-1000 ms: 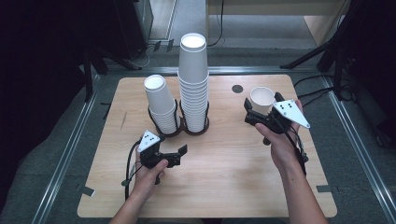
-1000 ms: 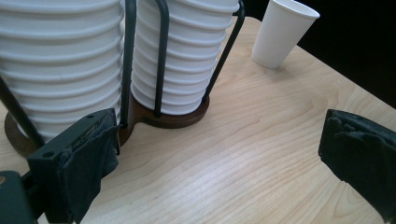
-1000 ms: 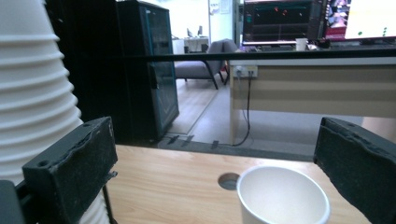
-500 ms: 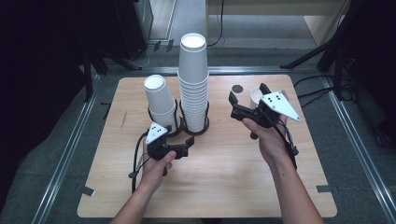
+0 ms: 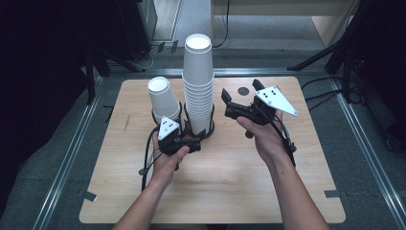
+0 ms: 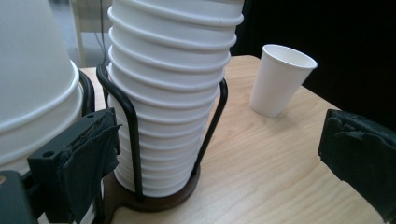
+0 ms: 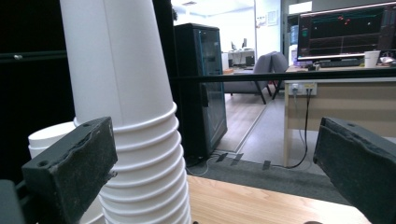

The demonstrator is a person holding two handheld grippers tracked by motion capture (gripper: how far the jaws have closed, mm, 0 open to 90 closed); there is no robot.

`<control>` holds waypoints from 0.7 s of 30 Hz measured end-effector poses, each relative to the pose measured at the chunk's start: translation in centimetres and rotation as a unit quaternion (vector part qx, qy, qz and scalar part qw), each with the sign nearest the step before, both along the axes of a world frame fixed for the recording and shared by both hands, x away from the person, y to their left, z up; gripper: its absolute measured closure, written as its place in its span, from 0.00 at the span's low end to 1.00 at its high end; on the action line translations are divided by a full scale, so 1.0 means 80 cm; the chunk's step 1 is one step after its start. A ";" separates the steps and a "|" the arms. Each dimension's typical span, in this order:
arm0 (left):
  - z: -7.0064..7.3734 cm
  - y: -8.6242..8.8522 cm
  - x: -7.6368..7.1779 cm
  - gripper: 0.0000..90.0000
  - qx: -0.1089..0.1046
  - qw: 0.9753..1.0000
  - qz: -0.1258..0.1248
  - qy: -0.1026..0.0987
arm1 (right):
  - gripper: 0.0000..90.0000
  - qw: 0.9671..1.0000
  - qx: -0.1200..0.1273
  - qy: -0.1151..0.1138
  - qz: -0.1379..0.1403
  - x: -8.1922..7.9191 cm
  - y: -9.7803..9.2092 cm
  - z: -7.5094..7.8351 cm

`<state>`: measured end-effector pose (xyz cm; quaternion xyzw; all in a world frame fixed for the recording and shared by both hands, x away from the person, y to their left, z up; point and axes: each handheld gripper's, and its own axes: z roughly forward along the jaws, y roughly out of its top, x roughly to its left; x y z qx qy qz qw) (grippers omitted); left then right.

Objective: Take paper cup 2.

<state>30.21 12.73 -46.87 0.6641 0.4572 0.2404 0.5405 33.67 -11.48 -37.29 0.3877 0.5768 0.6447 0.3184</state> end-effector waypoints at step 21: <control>0.006 -0.030 0.031 0.00 0.018 0.997 0.054 -0.053 | 0.00 0.999 -0.012 0.001 0.039 0.015 0.033 0.026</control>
